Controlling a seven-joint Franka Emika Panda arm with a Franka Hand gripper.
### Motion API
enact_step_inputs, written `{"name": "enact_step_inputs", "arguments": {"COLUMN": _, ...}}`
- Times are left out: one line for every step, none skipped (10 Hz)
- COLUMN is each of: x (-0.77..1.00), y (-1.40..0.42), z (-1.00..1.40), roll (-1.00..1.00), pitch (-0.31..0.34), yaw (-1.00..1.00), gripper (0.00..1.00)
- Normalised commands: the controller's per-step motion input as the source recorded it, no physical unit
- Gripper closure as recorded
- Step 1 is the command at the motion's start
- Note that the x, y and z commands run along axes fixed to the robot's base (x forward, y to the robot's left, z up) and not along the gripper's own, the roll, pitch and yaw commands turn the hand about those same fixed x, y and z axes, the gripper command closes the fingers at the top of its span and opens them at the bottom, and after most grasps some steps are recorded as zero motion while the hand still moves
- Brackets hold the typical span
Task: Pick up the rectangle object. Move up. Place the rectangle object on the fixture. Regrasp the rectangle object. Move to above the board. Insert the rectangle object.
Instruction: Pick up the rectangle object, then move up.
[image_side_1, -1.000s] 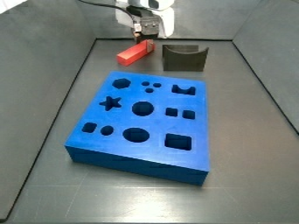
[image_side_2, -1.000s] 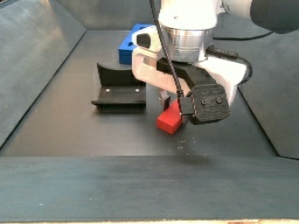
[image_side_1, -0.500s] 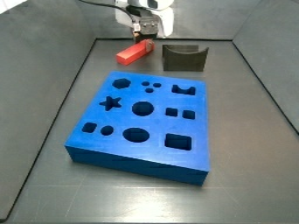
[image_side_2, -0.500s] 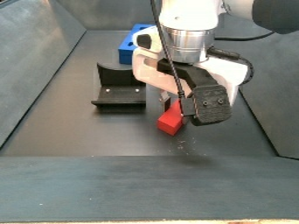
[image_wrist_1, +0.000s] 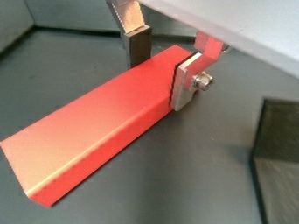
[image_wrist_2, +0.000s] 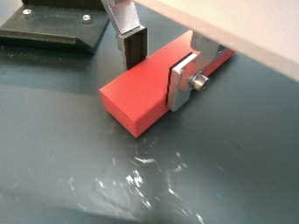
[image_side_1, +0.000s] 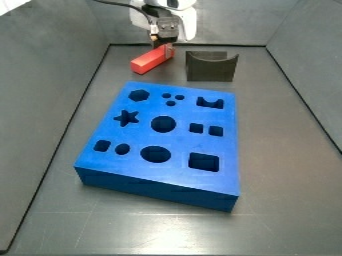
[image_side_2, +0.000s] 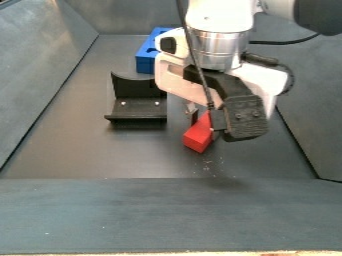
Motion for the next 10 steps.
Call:
{"name": "enact_step_inputs", "arguments": {"x": 0.0, "y": 0.0, "z": 0.0, "roll": 0.0, "pitch": 0.0, "yaw": 0.0, "gripper": 1.0}}
{"name": "enact_step_inputs", "arguments": {"x": 0.0, "y": 0.0, "z": 0.0, "roll": 0.0, "pitch": 0.0, "yaw": 0.0, "gripper": 1.0}}
{"name": "enact_step_inputs", "arguments": {"x": 0.0, "y": 0.0, "z": 0.88, "roll": 0.0, "pitch": 0.0, "yaw": 0.0, "gripper": 1.0}}
{"name": "enact_step_inputs", "arguments": {"x": 0.0, "y": -0.05, "z": 0.83, "roll": -0.01, "pitch": 0.013, "yaw": 0.01, "gripper": 1.0}}
{"name": "enact_step_inputs", "arguments": {"x": -0.01, "y": -0.03, "z": 0.72, "roll": 0.02, "pitch": 0.045, "yaw": 0.01, "gripper": 1.0}}
{"name": "enact_step_inputs", "arguments": {"x": -0.01, "y": -0.02, "z": 0.61, "roll": 0.04, "pitch": 0.07, "yaw": 0.0, "gripper": 1.0}}
{"name": "enact_step_inputs", "arguments": {"x": -0.01, "y": -0.01, "z": 0.51, "roll": 0.06, "pitch": 0.087, "yaw": 0.0, "gripper": 1.0}}
{"name": "enact_step_inputs", "arguments": {"x": -0.02, "y": -0.01, "z": 0.38, "roll": 0.08, "pitch": 0.105, "yaw": 0.0, "gripper": 1.0}}
{"name": "enact_step_inputs", "arguments": {"x": -0.02, "y": -0.02, "z": 0.29, "roll": 0.1, "pitch": 0.112, "yaw": 0.0, "gripper": 1.0}}
{"name": "enact_step_inputs", "arguments": {"x": -0.02, "y": -0.02, "z": 0.2, "roll": 0.12, "pitch": 0.112, "yaw": 0.01, "gripper": 1.0}}
